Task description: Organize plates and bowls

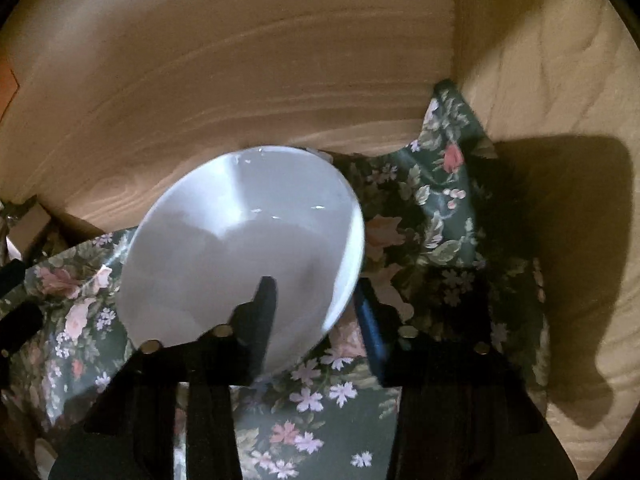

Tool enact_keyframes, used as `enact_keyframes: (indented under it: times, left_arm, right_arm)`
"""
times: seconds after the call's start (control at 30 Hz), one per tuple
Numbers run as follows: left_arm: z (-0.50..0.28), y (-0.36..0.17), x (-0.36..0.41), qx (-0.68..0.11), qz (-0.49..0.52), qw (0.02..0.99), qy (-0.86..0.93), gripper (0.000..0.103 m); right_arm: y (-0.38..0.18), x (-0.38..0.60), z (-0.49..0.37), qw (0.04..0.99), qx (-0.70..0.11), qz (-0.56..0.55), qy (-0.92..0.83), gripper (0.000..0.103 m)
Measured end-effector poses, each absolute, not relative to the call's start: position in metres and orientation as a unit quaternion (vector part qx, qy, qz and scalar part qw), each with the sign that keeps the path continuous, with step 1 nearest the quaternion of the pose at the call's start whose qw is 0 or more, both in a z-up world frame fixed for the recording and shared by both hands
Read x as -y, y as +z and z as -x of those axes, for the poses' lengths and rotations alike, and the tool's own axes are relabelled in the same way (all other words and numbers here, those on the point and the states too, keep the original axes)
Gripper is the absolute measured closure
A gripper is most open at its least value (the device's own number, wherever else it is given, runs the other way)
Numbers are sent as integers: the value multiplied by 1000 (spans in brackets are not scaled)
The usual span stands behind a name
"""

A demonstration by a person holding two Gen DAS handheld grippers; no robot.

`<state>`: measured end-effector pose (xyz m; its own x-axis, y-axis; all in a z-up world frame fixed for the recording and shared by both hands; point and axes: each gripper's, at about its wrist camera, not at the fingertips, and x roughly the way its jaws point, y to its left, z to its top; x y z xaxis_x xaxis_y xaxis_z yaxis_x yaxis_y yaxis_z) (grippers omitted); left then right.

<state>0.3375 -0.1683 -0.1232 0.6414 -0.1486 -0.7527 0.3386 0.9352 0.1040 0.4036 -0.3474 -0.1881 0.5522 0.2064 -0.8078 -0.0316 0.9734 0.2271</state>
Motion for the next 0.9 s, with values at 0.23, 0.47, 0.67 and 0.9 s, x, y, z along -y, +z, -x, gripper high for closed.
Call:
enact_keyframes:
  times: [0.23, 0.47, 0.67, 0.9]
  left_arm:
    - [-351, -135, 168, -428, -97, 888, -136, 48]
    - [-347, -133, 172, -428, -101, 886, -149, 48]
    - [-352, -142, 169, -455, -102, 873, -143, 48]
    - [-357, -157, 164, -493, -95, 854, -138, 48]
  right_arm:
    - [-187, 342, -400, 880, -462, -75, 75, 80]
    - [-184, 332, -386, 870, -472, -81, 116, 81]
    - [-182, 310, -367, 871, -469, -39, 139, 81]
    - [-183, 282, -345, 863, -473, -35, 174, 82]
